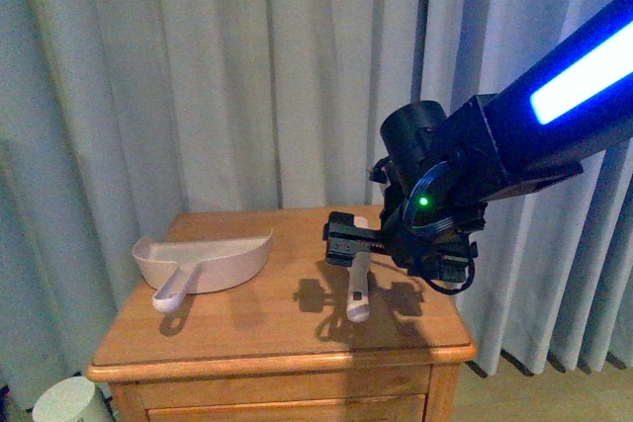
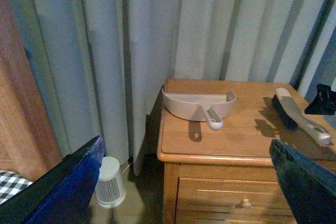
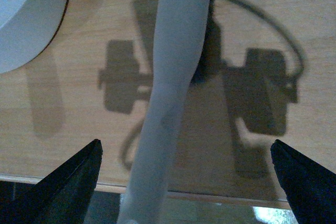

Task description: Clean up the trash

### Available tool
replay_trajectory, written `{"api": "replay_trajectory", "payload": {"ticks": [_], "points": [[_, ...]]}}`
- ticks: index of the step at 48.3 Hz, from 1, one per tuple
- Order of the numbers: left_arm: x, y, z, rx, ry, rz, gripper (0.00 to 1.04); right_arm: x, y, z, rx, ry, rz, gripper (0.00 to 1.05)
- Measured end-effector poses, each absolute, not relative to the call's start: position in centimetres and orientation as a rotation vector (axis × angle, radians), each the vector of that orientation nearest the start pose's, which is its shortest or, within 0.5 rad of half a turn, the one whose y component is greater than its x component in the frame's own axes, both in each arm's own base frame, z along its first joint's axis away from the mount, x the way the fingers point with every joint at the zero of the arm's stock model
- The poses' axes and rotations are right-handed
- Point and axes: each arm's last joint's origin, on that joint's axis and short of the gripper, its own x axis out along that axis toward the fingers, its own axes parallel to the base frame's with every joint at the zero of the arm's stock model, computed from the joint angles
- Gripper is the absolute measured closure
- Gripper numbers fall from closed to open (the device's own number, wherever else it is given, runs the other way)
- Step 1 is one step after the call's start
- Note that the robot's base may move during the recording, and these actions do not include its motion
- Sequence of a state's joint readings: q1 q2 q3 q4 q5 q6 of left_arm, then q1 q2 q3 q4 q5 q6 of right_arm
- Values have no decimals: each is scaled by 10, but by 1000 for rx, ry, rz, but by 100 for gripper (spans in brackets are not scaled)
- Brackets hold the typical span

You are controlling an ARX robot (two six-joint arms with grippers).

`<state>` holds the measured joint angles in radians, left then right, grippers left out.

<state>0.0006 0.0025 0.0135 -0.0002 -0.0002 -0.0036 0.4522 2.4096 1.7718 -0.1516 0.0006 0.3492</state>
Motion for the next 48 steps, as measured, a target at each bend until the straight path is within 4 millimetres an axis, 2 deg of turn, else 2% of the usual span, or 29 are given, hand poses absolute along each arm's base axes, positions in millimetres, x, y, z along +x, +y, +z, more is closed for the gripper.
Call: {"api": "replay_trajectory", "payload": {"ticks": [10, 44, 48], "points": [[97, 0, 168, -4, -10, 1, 8, 472, 244, 109, 149, 844, 291, 8], [97, 0, 168, -4, -11, 1, 8, 499, 265, 68, 178, 861, 255, 8], [97, 0, 168, -4, -10, 1, 8, 500, 267, 65, 181, 860, 254, 19]]}}
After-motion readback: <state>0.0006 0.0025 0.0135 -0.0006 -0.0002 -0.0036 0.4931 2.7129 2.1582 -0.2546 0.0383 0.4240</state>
